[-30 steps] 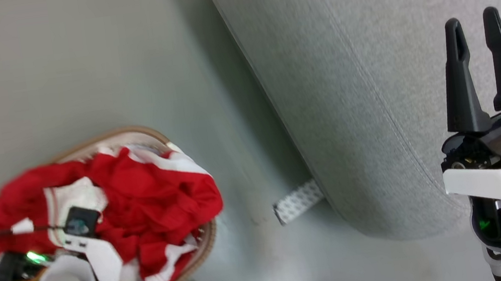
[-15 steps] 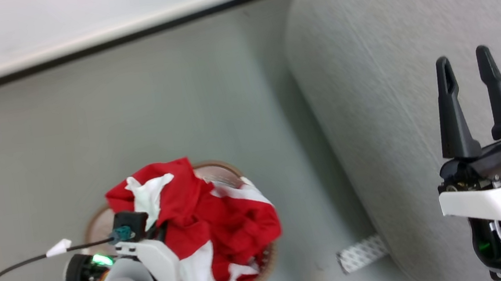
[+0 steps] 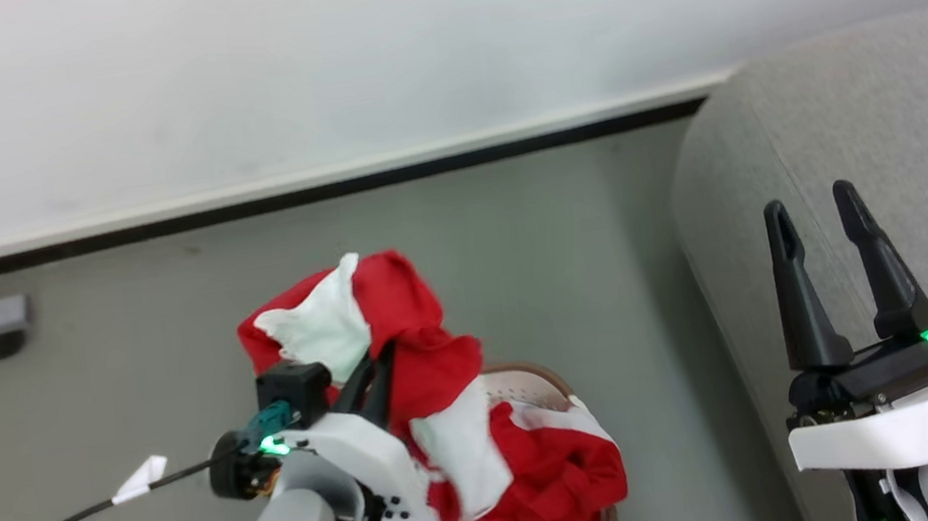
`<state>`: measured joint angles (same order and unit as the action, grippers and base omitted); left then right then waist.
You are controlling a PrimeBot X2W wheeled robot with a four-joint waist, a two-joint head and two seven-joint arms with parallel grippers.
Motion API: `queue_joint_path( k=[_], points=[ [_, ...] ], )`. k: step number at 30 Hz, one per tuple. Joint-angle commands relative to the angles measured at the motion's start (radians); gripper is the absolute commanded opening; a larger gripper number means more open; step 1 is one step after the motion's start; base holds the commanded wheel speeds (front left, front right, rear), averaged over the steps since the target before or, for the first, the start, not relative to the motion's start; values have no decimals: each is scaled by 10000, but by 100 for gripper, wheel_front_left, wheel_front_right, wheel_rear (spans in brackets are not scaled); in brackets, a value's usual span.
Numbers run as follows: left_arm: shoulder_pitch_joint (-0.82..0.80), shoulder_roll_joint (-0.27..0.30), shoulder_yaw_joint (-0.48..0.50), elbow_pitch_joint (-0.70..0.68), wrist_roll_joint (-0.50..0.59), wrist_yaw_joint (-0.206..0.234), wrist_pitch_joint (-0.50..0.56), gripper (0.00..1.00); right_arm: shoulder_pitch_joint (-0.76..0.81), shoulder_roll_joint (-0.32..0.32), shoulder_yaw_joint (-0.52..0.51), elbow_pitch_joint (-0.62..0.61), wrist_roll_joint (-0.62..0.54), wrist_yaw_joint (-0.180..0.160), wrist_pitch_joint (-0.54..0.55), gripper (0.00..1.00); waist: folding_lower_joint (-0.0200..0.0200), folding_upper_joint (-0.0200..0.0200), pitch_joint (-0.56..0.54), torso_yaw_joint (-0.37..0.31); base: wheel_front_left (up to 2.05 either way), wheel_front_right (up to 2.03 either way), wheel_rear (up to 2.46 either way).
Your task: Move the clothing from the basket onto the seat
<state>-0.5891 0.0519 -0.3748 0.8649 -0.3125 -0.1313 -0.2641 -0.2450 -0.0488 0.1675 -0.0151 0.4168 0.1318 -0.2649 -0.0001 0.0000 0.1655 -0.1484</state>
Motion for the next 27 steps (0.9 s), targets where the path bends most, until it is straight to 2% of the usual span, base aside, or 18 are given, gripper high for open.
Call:
queue_joint_path(
  k=[1,15,27],
  points=[
    [308,12,-108,-458,-196,21,-3,0,175,-29,37,60,40,-21,9,100,1,0,-522,486,0,0,0],
    [473,396,-571,-3777,-735,64,170,0,776,-29,501,328,276,-21,9,100,1,0,-1336,1062,0,0,0],
    [878,674,-411,-5768,-1047,516,1009,0,938,-26,911,426,290,-21,9,100,1,0,-1603,1047,0,0,0]
  ],
)
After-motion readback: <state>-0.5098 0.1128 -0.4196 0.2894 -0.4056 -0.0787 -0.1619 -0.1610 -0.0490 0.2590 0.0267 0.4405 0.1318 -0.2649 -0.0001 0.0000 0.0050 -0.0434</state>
